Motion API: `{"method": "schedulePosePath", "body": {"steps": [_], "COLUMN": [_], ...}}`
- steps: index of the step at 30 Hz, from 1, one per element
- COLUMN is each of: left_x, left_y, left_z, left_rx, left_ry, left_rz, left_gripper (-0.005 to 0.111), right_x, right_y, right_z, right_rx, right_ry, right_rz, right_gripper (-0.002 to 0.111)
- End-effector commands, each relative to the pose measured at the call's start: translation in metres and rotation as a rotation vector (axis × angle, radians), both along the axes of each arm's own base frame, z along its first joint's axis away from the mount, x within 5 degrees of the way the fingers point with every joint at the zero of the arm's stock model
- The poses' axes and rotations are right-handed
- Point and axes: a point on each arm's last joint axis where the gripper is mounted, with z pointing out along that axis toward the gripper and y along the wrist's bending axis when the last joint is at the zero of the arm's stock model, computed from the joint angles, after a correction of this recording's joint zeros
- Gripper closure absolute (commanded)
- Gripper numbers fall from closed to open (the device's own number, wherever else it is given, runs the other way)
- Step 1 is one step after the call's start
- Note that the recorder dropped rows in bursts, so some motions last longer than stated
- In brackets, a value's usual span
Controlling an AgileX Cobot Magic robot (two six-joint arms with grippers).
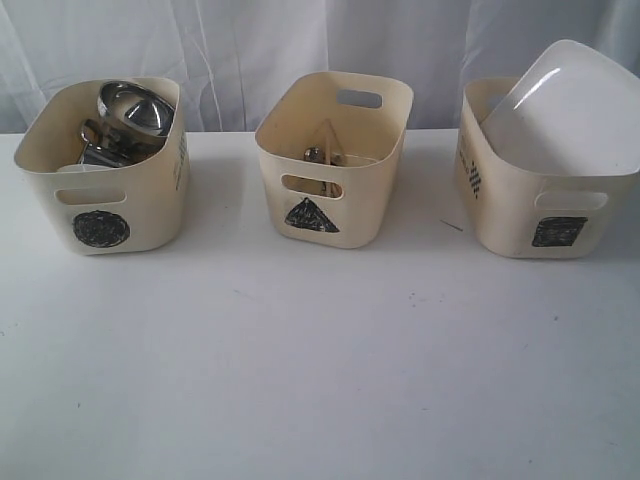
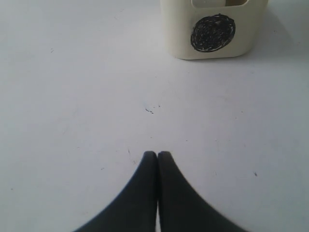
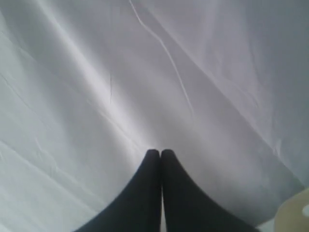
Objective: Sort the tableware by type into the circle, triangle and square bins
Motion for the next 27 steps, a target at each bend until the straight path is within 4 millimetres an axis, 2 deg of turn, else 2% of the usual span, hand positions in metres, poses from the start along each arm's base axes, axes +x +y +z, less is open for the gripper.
{"method": "schedulePosePath", "body": {"steps": [1, 3, 5, 9, 12, 14, 18, 21, 23, 27], "left_x": [0.0, 0.0, 0.0, 0.0, 0.0, 0.0, 0.0, 0.0, 0.0, 0.0], "left_y": [0.0, 0.0, 0.0, 0.0, 0.0, 0.0, 0.0, 0.0, 0.0, 0.0], "left_z": [-0.001, -0.001, -0.001, -0.001, -0.001, -0.001, -0.001, -0.001, -0.001, -0.001], "left_rx": [-0.008, -0.008, -0.008, -0.008, -0.008, -0.008, -0.008, -0.008, -0.008, -0.008], "left_ry": [-0.004, -0.004, -0.004, -0.004, -0.004, -0.004, -0.004, -0.004, -0.004, -0.004], "left_rz": [0.001, 0.001, 0.001, 0.001, 0.001, 0.001, 0.001, 0.001, 0.001, 0.001], "left_gripper": [0.106, 0.106, 0.106, 0.106, 0.106, 0.106, 0.106, 0.106, 0.106, 0.106], "right_x": [-0.071, -0.098, -0.115, -0.141, -0.154, -0.159, -0.175, -0.19, -0.197, -0.206], "right_y": [0.037, 0.055, 0.068, 0.087, 0.096, 0.095, 0.083, 0.084, 0.085, 0.081], "right_z": [0.024, 0.027, 0.026, 0.018, 0.003, -0.007, -0.012, -0.016, -0.018, -0.012], "right_rx": [-0.276, -0.542, -0.699, -0.788, -0.988, -1.072, -1.015, -0.884, -0.903, -0.934], "right_ry": [-0.094, -0.153, -0.196, -0.236, -0.209, -0.171, -0.136, -0.115, -0.1, -0.14], "right_rz": [-0.178, -0.098, 0.014, 0.246, 0.39, 0.408, 0.275, 0.315, 0.356, 0.293], "right_gripper": [0.108, 0.108, 0.108, 0.108, 0.108, 0.108, 0.108, 0.108, 0.108, 0.108]}}
